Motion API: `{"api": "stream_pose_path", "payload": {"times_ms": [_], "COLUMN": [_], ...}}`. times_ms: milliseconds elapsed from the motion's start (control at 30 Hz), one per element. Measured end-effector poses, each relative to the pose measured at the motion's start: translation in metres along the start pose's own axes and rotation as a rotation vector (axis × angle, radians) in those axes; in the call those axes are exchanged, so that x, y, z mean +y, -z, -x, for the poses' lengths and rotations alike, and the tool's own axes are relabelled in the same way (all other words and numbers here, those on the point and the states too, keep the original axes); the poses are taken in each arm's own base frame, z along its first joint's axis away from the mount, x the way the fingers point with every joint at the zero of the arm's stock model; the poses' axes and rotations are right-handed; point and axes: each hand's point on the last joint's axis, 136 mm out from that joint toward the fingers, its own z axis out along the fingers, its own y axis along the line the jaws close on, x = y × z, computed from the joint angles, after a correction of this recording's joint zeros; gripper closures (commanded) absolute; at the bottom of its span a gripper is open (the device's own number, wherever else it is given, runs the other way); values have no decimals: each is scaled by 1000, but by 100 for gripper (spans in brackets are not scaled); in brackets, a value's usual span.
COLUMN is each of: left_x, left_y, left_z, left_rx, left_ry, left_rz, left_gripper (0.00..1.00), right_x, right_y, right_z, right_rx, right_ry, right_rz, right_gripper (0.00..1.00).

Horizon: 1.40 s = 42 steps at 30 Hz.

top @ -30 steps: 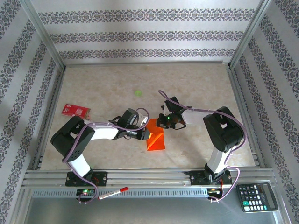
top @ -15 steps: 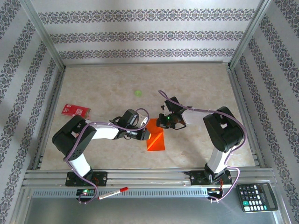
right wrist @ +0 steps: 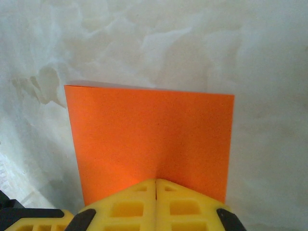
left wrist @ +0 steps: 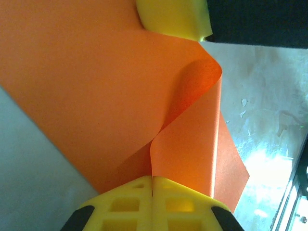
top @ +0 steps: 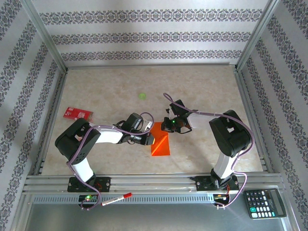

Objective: Fold a paper plane with a square sheet of paper (pick it up from the middle)
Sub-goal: Fold the triangle a second time at the center of the table.

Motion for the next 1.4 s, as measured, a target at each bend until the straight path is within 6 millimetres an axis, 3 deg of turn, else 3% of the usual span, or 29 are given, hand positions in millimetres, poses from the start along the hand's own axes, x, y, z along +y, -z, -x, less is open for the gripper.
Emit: {"api": "stream_pose_path", "payload": {"times_ms": [1400], "left_x": [1], "left_y": [-1], "left_z": [3], "left_rx": [8], "left_ry": [9], "left_rz": [4], "left_gripper": [95], "right_x": [0], "right_y": [0], "right_z": [0], "right_rx": [-2], "right_ry": [2], "right_rz": [5], "right_gripper": [100]}}
